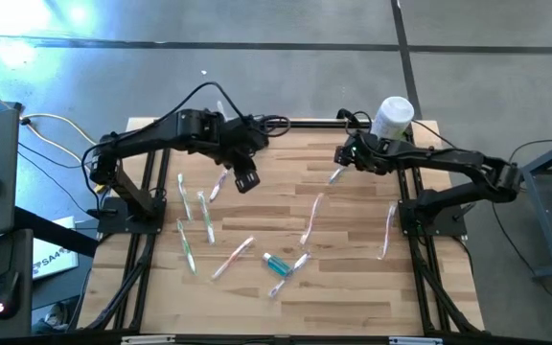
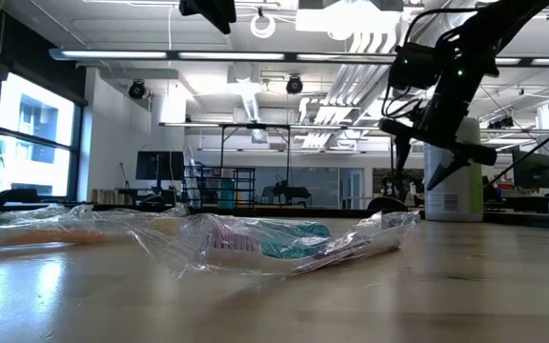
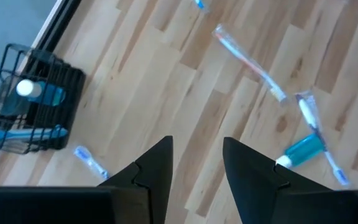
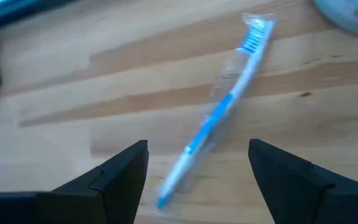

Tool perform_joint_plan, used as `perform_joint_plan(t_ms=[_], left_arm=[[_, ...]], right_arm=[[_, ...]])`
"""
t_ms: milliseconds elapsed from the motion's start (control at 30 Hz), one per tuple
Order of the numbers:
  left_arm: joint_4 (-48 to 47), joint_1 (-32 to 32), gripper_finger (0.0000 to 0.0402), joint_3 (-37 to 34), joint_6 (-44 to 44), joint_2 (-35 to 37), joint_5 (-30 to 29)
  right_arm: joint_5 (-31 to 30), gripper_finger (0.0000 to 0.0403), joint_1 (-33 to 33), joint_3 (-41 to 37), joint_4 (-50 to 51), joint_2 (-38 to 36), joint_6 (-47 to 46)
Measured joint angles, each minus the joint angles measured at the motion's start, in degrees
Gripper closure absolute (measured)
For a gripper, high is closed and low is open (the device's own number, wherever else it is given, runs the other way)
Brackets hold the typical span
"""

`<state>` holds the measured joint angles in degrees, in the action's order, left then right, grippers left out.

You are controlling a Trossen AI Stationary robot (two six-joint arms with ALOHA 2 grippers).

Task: Pick & Place toothbrushing station
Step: Put the blue toothbrush into the black wire organizer

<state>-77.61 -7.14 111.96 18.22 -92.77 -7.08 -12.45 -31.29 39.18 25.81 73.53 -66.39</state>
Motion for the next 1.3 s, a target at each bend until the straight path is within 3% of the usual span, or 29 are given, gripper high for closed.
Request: perform_joint_plan(t_ms=[433, 867, 1033, 1300], left_arm=[[-3.51, 0.02, 0.0261, 0.0, -9.26, -0.02, -0.12], [-3.53, 0.02, 0.0261, 0.0, -13.49, -0.07, 0.05], [-3.56, 0.02, 0.0261, 0.0, -13.95, -0.07, 0.05], [-3.56, 0.02, 0.0261, 0.0, -15.12, -0.07, 0.03]], right_arm=[[0.59, 0.0132, 0.0, 0.0, -5.08, 13.37, -9.05], [-0.6, 0.0145, 0.11, 0.52, -2.86, 18.76, -6.11], [-0.55, 0.0209, 0.1, 0.51, -1.05, 18.85, -1.87], [-0.08, 0.0381, 0.4, 0.35, 0.98, 18.83, 4.18]])
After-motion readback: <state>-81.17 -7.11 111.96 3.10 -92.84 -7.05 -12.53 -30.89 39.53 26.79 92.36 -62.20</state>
